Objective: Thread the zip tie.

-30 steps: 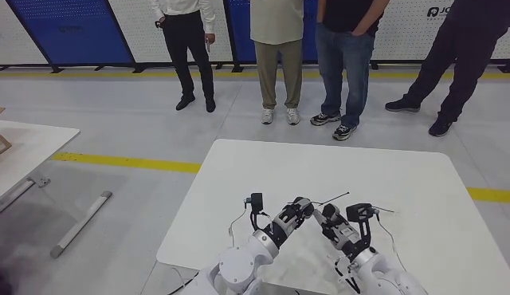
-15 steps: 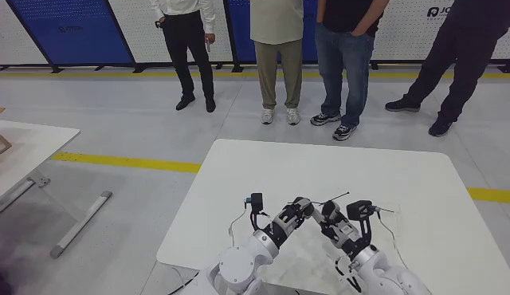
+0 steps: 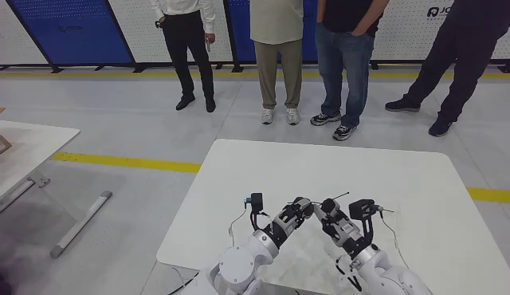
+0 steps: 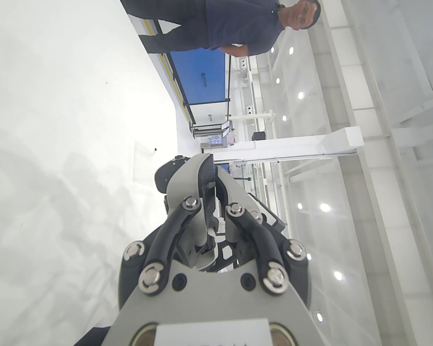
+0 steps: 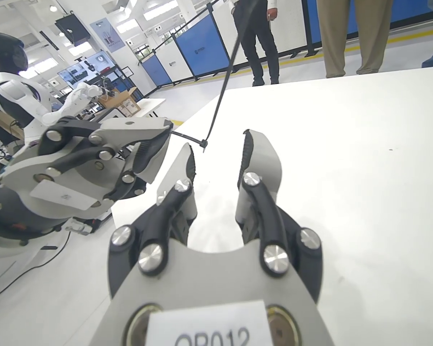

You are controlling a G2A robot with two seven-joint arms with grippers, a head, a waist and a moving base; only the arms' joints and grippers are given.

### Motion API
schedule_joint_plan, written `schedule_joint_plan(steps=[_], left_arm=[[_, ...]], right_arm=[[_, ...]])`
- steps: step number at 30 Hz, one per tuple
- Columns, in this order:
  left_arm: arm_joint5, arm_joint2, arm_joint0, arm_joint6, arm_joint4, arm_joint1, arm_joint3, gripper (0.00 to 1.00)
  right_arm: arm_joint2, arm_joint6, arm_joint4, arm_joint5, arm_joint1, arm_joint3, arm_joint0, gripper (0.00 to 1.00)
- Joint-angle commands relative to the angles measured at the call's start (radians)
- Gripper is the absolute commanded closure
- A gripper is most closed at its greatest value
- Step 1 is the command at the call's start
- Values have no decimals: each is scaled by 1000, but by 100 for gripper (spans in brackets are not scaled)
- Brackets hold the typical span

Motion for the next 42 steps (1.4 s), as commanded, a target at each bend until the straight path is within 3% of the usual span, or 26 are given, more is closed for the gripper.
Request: schedule_joint_plan(steps=[1, 14, 16, 17, 34, 35, 36, 37, 42], left_arm=[[0, 0, 0, 0, 0, 0, 0, 100], [0, 0, 0, 0, 0, 0, 0, 100], [0, 0, 0, 0, 0, 0, 0, 100], [0, 0, 0, 0, 0, 0, 0, 100], [0, 0, 0, 0, 0, 0, 0, 100], [0, 0, 0, 0, 0, 0, 0, 100], [0, 0, 0, 0, 0, 0, 0, 100], [0, 0, 0, 0, 0, 0, 0, 100], [0, 0, 0, 0, 0, 0, 0, 100]], right_arm=[[0, 1, 3, 0, 0, 1, 1, 69], [-13, 26, 10, 16, -3, 7, 28, 75], [-15, 27, 10, 19, -4, 8, 30, 88], [-15, 28, 11, 19, -4, 10, 31, 100], [-24, 50, 4, 21, -4, 35, 38, 100], [-25, 54, 3, 17, -4, 36, 38, 98], [-25, 58, -1, 17, -4, 35, 37, 84], [-25, 56, -2, 16, -3, 31, 36, 78], [-11, 39, 5, -2, 0, 12, 20, 71]])
